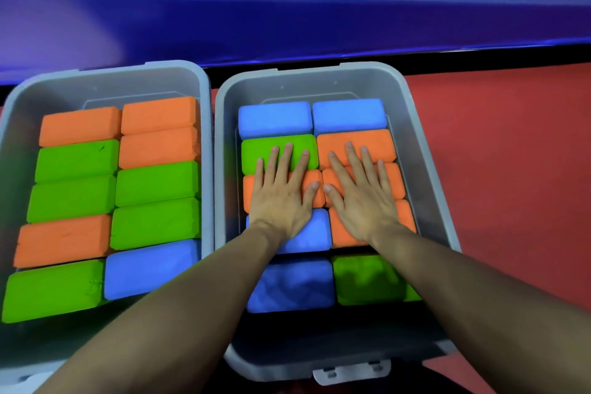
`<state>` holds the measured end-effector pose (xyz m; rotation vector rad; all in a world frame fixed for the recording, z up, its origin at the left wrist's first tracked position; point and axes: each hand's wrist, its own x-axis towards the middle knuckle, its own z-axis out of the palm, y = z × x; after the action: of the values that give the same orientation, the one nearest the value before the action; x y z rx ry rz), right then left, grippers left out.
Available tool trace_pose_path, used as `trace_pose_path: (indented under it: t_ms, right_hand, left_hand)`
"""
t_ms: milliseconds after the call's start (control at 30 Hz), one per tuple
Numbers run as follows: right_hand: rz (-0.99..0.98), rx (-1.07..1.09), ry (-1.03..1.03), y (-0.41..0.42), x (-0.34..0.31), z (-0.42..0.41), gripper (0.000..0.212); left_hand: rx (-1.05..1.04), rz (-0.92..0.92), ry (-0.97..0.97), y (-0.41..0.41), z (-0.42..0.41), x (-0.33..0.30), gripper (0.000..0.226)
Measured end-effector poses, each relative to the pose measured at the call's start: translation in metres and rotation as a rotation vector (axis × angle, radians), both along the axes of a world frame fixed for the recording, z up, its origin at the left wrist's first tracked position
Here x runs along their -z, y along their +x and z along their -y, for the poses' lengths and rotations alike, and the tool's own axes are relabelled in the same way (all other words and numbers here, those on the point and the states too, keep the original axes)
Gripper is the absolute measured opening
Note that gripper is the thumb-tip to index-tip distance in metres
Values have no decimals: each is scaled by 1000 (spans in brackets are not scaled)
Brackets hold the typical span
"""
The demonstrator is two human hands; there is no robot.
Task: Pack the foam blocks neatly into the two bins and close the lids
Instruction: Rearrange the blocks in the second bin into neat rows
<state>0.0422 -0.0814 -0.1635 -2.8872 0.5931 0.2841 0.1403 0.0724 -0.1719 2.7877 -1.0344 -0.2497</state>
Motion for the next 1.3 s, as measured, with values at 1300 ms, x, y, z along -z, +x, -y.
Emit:
trace_pose_path:
  t_ms: [1300]
  right_hand:
    - [141,-396,-4,77,-74,-164,71]
  left_hand:
    - [63,-45,-533,58,-118,-120,44]
